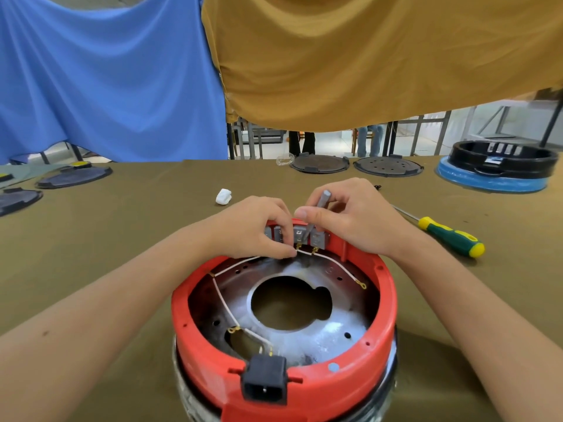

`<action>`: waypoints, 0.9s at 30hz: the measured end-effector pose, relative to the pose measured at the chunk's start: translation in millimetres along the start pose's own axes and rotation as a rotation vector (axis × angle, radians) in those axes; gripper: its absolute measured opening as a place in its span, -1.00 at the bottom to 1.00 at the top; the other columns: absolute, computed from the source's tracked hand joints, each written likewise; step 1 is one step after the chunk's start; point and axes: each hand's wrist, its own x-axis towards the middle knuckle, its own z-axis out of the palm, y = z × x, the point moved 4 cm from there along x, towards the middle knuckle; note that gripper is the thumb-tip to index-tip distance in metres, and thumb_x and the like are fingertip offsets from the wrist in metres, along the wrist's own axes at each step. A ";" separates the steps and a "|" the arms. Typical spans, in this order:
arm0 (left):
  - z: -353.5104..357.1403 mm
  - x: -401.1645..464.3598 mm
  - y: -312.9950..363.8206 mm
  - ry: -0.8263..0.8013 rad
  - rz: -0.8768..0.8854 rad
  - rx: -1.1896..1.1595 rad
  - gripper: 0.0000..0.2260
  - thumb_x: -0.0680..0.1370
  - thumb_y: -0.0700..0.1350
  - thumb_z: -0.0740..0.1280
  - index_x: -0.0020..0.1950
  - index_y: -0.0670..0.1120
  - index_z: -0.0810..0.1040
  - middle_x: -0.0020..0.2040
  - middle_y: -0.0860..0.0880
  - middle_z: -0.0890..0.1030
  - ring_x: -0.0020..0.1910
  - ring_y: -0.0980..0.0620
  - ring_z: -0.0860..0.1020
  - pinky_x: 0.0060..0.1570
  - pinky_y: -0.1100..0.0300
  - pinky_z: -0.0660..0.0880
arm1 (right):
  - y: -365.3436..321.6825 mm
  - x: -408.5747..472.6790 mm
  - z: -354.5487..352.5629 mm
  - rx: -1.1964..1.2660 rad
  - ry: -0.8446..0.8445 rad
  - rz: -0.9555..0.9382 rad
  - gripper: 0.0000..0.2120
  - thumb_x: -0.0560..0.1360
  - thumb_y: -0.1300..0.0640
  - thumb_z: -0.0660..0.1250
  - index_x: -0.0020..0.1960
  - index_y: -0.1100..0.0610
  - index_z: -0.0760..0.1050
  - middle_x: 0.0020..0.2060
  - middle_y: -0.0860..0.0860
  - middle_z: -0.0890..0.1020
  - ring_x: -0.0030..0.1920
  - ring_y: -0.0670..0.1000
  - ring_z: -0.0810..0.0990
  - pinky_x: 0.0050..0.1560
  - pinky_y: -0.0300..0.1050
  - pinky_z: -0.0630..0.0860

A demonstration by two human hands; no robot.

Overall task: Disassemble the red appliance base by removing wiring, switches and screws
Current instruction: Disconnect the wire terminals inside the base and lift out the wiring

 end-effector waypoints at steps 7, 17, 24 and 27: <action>1.0 -2.1 0.9 -0.010 -0.033 -0.043 -0.97 0.44 -0.03 0.50 -0.19 0.09 0.69 -0.02 0.19 0.52 -0.02 0.28 0.50 0.10 0.32 0.39 | -0.5 -0.5 -0.3 0.024 0.015 -0.004 -0.81 0.52 0.04 0.45 -0.22 0.11 0.66 -0.39 0.04 0.64 -0.35 0.11 0.56 -0.32 -0.05 0.44; 1.4 1.1 -2.2 0.000 -0.019 -0.019 -0.98 0.44 -0.01 0.50 -0.18 0.09 0.71 0.01 0.17 0.54 -0.01 0.33 0.49 0.01 0.49 0.32 | -1.8 -0.8 1.6 -0.023 0.008 -0.011 -0.81 0.51 0.01 0.46 -0.19 0.11 0.67 -0.34 0.05 0.66 -0.32 0.10 0.62 -0.23 0.06 0.52; 3.0 3.3 -4.5 -0.004 -0.022 -0.035 -0.96 0.44 0.01 0.51 -0.21 0.11 0.69 -0.03 0.20 0.52 0.00 0.32 0.49 0.08 0.34 0.38 | 6.5 3.1 3.4 0.024 0.032 0.084 -0.77 0.53 0.03 0.44 -0.24 0.15 0.63 -0.52 -0.15 0.53 -0.50 -0.17 0.40 -0.38 -0.36 0.31; 2.7 2.8 -3.2 0.005 -0.021 -0.028 -0.95 0.44 0.00 0.51 -0.22 0.12 0.68 -0.01 0.19 0.52 0.02 0.32 0.48 0.10 0.38 0.36 | 8.1 4.1 4.3 0.057 0.035 0.136 -0.75 0.55 0.04 0.42 -0.25 0.15 0.61 -0.52 -0.13 0.56 -0.49 -0.17 0.41 -0.37 -0.26 0.37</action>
